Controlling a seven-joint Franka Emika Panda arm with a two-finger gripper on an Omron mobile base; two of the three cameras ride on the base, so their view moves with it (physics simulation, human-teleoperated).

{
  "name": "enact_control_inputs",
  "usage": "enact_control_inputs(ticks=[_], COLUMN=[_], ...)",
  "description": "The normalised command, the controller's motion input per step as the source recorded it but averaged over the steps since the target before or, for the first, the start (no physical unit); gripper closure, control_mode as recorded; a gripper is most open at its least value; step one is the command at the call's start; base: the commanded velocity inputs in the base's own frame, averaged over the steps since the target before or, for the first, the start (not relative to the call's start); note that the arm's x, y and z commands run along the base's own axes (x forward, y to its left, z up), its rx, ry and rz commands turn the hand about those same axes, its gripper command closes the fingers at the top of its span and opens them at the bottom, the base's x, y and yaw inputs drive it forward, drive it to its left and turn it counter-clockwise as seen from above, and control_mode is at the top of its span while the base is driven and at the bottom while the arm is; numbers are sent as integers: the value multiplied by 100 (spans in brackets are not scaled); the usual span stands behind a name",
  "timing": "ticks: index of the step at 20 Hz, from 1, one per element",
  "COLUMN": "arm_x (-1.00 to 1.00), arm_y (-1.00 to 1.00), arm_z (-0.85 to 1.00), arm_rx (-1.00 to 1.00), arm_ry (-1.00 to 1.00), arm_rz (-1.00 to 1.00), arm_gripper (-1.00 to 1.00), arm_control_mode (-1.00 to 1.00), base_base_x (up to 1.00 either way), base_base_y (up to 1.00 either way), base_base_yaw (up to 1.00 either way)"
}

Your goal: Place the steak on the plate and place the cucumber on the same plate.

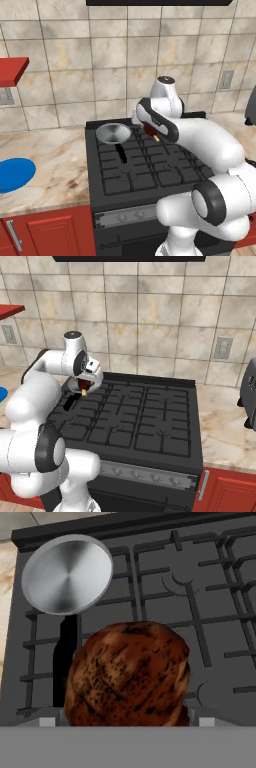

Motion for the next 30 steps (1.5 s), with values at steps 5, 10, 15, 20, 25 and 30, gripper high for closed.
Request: enact_control_inputs(ticks=[5,10,15,20,25,30], arm_x=[-35,-4,0,0,0,0], arm_y=[-2,21,0,0,0,0], arm_z=[-2,0,0,0,0,0], arm_rx=[0,0,0,0,0,0], arm_ry=[4,1,0,0,0,0], arm_rz=[-1,0,0,0,0,0], arm_gripper=[100,100,100,100,100,100], arm_control_mode=[-100,-100,100,100,100,100], base_base_x=[0,0,-16,-5,-13,-9], base_base_y=[0,0,80,85,70,65], base_base_yaw=[0,0,-4,-6,-3,-1])
